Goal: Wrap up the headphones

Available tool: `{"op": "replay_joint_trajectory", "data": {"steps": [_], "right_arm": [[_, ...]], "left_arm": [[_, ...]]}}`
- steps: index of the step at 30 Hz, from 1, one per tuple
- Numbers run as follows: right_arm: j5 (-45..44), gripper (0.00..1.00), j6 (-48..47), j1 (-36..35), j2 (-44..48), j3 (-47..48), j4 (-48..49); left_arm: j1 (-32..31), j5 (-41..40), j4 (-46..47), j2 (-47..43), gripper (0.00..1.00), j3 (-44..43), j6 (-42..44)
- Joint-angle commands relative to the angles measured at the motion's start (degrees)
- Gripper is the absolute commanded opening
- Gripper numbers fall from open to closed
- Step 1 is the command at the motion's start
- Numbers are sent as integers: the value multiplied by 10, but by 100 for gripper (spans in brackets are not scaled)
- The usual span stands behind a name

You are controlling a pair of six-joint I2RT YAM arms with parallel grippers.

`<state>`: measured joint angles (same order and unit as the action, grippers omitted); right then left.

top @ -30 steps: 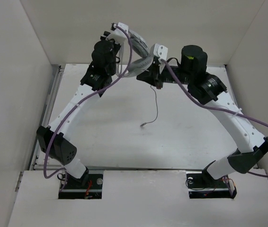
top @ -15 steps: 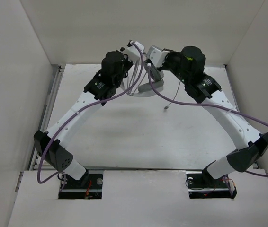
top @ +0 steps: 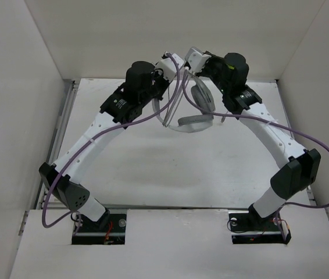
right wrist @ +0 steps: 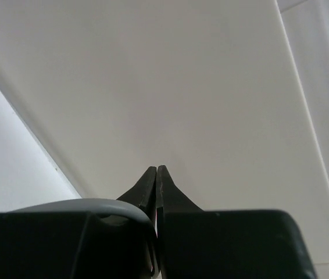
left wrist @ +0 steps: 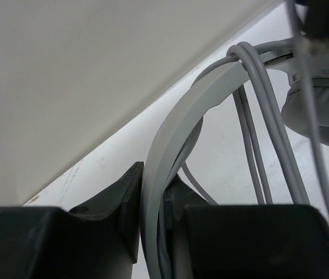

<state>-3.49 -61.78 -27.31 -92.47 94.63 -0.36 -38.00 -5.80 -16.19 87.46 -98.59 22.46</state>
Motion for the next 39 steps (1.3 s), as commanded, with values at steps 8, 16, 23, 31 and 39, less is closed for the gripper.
{"op": "replay_joint_trajectory", "data": {"steps": [8,16,23,31,39], "right_arm": [[96,13,175,64,4,19,42],[318,17,445,112,13,-66,50],[457,24,726,105,4,-174,239],[502,34,966,80,-15,-258,461],[489,47,998,57,-10,-355,512]], "left_arm": [[-15,119,-51,-26,0,-79,-54],[-20,168,-87,15,0,-221,-101],[-35,200,-104,55,0,-331,-167],[-14,212,-90,88,0,-411,-242],[37,150,-42,103,0,-450,-284]]}}
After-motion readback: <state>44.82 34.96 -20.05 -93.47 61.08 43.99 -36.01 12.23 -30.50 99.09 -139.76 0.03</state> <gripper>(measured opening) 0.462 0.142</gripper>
